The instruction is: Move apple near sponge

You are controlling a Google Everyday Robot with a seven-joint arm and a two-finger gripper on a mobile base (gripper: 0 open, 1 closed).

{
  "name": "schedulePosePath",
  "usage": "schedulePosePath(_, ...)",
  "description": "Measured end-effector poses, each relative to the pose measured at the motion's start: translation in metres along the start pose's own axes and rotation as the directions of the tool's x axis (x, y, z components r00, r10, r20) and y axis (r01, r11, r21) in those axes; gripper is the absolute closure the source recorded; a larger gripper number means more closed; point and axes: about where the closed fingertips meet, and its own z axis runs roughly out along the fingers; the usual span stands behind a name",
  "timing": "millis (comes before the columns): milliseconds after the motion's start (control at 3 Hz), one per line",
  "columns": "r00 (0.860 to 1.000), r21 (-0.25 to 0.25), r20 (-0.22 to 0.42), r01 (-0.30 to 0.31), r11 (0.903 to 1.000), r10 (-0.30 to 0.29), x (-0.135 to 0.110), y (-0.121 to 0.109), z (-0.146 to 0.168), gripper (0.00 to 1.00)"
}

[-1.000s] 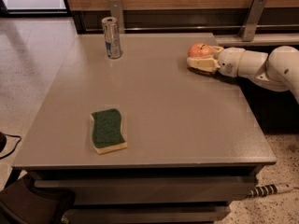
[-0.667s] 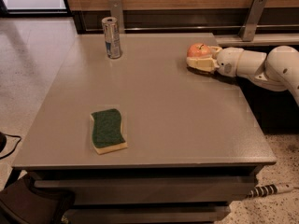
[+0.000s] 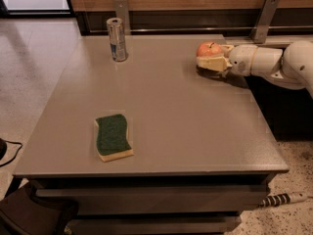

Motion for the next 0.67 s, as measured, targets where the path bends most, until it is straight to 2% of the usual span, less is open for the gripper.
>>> schedulePosePath(333,1.0,-0.039,-0.012,0.01,0.9992,-0.01,-0.025,0.017,-0.019,1.0)
schedulePosePath(667,0.999,-0.057,0.015,0.041,0.9975,-0.04,-0.055,0.048,-0.04,1.0)
